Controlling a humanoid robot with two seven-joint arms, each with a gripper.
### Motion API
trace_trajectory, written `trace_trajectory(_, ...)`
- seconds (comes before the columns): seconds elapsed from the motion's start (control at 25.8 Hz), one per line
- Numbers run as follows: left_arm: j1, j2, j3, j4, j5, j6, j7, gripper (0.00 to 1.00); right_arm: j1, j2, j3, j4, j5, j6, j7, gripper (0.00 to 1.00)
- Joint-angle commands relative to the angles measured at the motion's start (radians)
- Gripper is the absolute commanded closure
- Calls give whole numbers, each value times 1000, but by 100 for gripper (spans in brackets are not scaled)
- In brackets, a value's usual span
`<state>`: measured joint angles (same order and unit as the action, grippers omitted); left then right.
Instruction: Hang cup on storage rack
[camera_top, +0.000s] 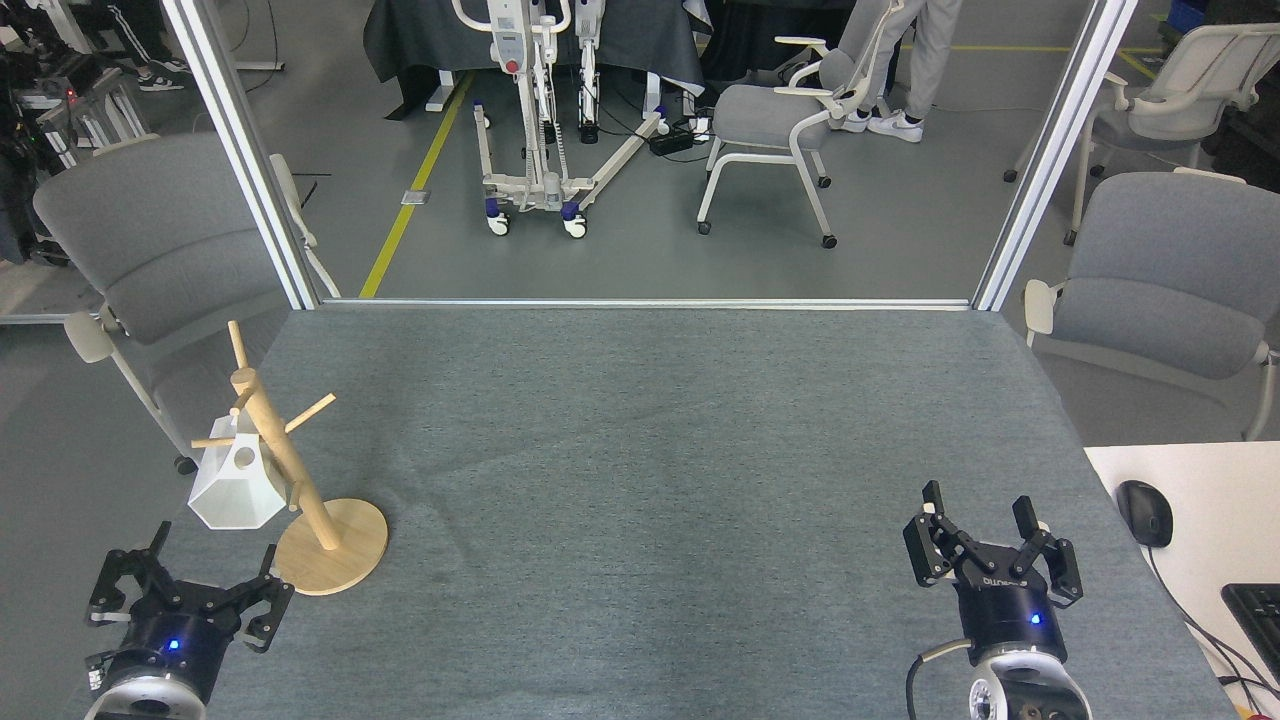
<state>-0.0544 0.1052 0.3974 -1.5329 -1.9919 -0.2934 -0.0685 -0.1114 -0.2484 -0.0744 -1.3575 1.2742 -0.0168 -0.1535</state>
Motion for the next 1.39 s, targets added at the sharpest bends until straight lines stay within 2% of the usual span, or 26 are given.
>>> trace_trajectory(0.0, 2, -16, 0, 33, 2, -3, 1, 1, -1, -2, 2, 0, -3, 2, -3, 0)
trace_trajectory(0.31, 45, -38, -2, 108, 9, -13, 79, 1, -47, 3, 4, -6, -9, -5, 3, 0)
trace_trajectory(0.5, 62, -191, -61, 106, 19, -26, 203, 1, -67, 35, 7, -12, -7, -45, 5, 0)
trace_trajectory(0.58, 59, -225, -124, 105, 19, -13, 230, 1, -60, 46, 10, -20, -7, -66, 6, 0)
trace_trajectory(0.7, 22, -231, -264, 103, 25, 20, 228, 1, -48, 55, 10, -31, -7, -94, 6, 0)
trace_trajectory(0.77, -24, -233, -359, 109, 56, 95, 213, 1, -28, 74, 10, -37, -9, -92, 8, 0)
trace_trajectory(0.89, -114, -236, -473, 129, 153, 214, 145, 1, -14, 72, 8, -55, -10, -95, 42, 0)
trace_trajectory(0.97, -165, -237, -506, 135, 239, 263, 61, 1, -13, 81, 7, -57, -10, -92, 97, 0)
trace_trajectory(1.08, -174, -236, -505, 115, 286, 283, 30, 1, -17, 80, 8, -84, -12, -87, 163, 0)
trace_trajectory(1.2, -139, -234, -491, 97, 294, 284, 32, 1, -17, 83, 4, -100, -45, -86, 167, 0)
trace_trajectory(1.36, -59, -233, -476, 20, 295, 290, 79, 1, -24, 70, -2, -97, -159, -87, 161, 0)
